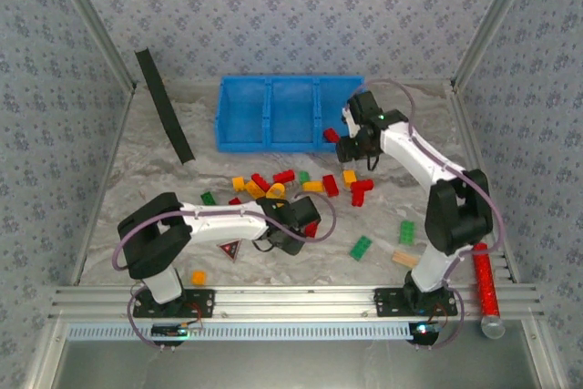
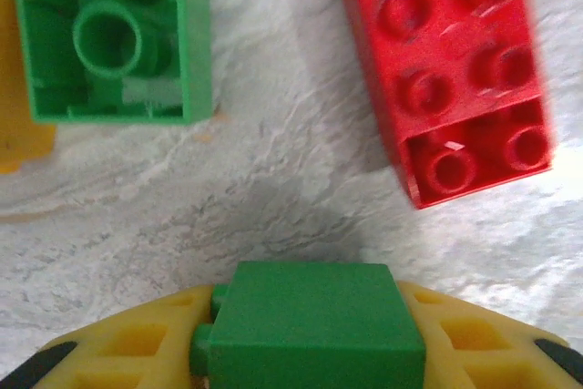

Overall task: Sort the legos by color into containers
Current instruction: Pick up the lego from the middle-left of the table, then place the lego in the container.

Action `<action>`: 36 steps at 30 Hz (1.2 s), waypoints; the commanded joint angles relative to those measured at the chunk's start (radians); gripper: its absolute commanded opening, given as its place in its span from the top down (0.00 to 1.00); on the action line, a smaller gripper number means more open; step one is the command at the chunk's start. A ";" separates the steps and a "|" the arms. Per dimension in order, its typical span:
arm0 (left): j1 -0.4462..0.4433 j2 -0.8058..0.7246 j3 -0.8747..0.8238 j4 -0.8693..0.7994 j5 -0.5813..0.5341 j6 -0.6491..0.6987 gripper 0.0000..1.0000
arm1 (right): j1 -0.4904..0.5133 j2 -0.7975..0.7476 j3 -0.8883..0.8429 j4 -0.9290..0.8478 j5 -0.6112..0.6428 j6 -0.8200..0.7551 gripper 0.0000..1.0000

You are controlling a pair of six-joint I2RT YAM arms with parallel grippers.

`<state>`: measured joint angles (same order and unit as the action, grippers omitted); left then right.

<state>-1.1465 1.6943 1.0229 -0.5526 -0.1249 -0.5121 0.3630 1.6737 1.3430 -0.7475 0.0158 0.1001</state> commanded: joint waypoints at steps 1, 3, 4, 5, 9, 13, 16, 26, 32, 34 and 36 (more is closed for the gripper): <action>0.011 -0.034 0.113 -0.093 0.001 0.069 0.82 | 0.008 -0.116 -0.117 -0.024 0.016 0.096 0.42; 0.038 -0.049 0.188 -0.155 -0.005 0.107 0.82 | 0.015 -0.196 -0.204 -0.035 0.013 0.182 0.41; 0.053 -0.054 0.224 -0.174 -0.006 0.123 0.83 | 0.017 -0.231 -0.237 -0.042 0.015 0.229 0.40; 0.072 -0.059 0.261 -0.191 -0.007 0.140 0.83 | 0.021 -0.273 -0.275 -0.050 0.017 0.287 0.38; 0.164 -0.047 0.398 -0.206 -0.017 0.209 0.83 | 0.048 -0.431 -0.439 -0.039 -0.022 0.487 0.33; 0.249 0.029 0.542 -0.195 -0.036 0.271 0.83 | 0.110 -0.546 -0.561 -0.039 -0.032 0.650 0.31; 0.301 0.124 0.662 -0.199 -0.061 0.310 0.84 | 0.180 -0.600 -0.626 -0.058 -0.023 0.759 0.30; 0.451 0.481 1.033 -0.285 -0.037 0.333 0.85 | 0.368 -0.742 -0.769 -0.103 0.034 1.056 0.27; 0.490 0.636 1.195 -0.342 -0.024 0.339 0.85 | 0.441 -0.749 -0.819 -0.068 0.060 1.151 0.25; 0.497 0.672 1.229 -0.355 -0.017 0.337 0.83 | 0.444 -0.743 -0.830 -0.057 0.067 1.162 0.25; 0.502 0.702 1.254 -0.369 -0.012 0.333 0.81 | 0.444 -0.736 -0.843 -0.042 0.072 1.172 0.25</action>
<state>-0.6453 2.3650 2.2116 -0.8627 -0.1631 -0.1909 0.8013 0.9318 0.5186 -0.7998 0.0433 1.2060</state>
